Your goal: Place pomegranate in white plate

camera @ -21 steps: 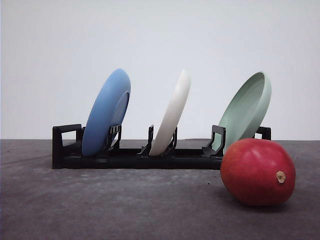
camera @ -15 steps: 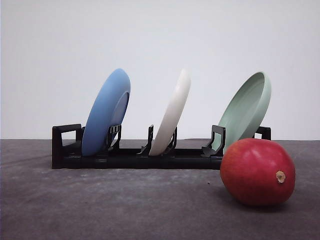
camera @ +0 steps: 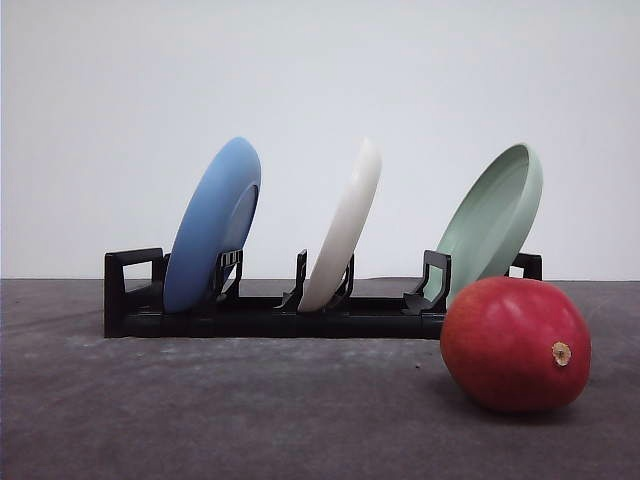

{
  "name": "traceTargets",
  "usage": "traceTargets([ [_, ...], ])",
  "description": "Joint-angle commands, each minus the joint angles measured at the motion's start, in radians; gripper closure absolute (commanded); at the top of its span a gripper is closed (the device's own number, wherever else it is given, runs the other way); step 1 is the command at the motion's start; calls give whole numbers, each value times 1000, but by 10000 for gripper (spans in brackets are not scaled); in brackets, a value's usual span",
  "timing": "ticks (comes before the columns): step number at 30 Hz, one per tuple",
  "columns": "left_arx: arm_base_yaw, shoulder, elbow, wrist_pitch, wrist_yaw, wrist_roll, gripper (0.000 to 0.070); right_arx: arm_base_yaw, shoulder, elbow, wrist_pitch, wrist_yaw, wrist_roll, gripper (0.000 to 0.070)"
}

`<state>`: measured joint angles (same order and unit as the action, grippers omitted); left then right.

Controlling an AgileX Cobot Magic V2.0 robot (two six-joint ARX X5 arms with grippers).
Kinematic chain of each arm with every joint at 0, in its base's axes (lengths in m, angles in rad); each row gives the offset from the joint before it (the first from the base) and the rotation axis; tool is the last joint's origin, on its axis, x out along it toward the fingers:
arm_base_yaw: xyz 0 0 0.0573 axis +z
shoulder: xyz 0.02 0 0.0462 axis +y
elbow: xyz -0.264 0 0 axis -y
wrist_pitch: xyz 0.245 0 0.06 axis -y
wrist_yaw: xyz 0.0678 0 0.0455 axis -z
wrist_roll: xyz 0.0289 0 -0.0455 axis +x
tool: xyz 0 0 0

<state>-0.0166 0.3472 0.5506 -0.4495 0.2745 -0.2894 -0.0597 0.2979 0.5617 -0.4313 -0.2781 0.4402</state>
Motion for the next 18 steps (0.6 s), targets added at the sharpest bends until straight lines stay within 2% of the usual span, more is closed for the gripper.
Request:
traceTargets([
  [1, -5, 62, 74, -13, 82, -11, 699, 0, 46, 81, -24, -59, -56, 694],
  [5, -20, 223, 234, -67, 290, 20, 699, 0, 174, 248, -129, -213, -171, 694],
  [8, -38, 320, 343, -101, 425, 83, 699, 0, 259, 356, -201, -355, -280, 695],
  [11, -60, 411, 453, -150, 547, 162, 700, 0, 330, 448, -273, -444, -365, 695],
  [14, -84, 470, 520, -161, 615, 238, 700, 0, 373, 498, -296, -498, -399, 694],
  [18, -108, 504, 543, -136, 617, 271, 700, 0, 381, 503, -291, -510, -399, 694],
])
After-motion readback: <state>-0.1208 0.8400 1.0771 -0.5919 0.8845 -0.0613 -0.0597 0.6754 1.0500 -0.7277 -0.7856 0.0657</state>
